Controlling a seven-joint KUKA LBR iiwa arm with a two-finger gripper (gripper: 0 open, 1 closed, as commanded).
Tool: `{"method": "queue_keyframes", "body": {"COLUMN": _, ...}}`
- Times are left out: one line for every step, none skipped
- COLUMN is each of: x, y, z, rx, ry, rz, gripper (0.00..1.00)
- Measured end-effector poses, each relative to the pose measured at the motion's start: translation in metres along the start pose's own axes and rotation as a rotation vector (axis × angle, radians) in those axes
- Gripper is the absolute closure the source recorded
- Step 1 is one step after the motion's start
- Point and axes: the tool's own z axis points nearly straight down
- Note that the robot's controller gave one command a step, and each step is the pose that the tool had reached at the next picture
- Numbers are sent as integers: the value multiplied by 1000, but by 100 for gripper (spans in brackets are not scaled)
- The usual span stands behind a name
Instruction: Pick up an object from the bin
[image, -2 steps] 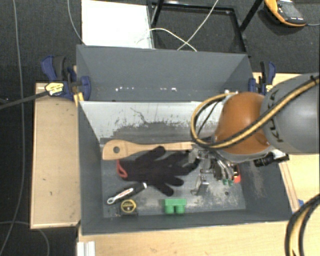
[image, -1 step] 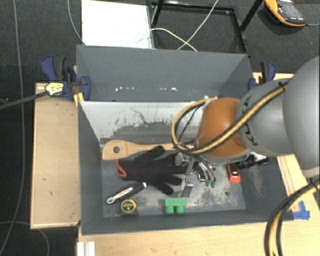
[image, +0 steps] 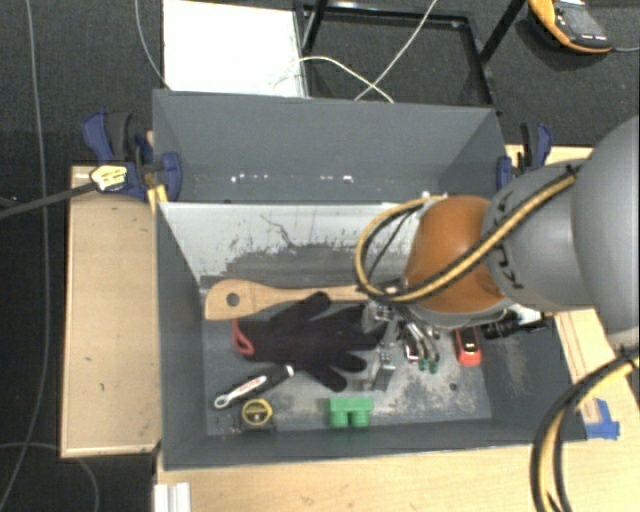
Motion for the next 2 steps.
{"method": "queue_keyframes", "body": {"x": 1, "y": 59, "z": -1, "rx": -4, "ry": -2, "rz": -45, "gripper": 100}}
{"method": "queue_keyframes", "body": {"x": 1, "y": 59, "z": -2, "rx": -4, "ry": -2, "rz": -46, "gripper": 100}}
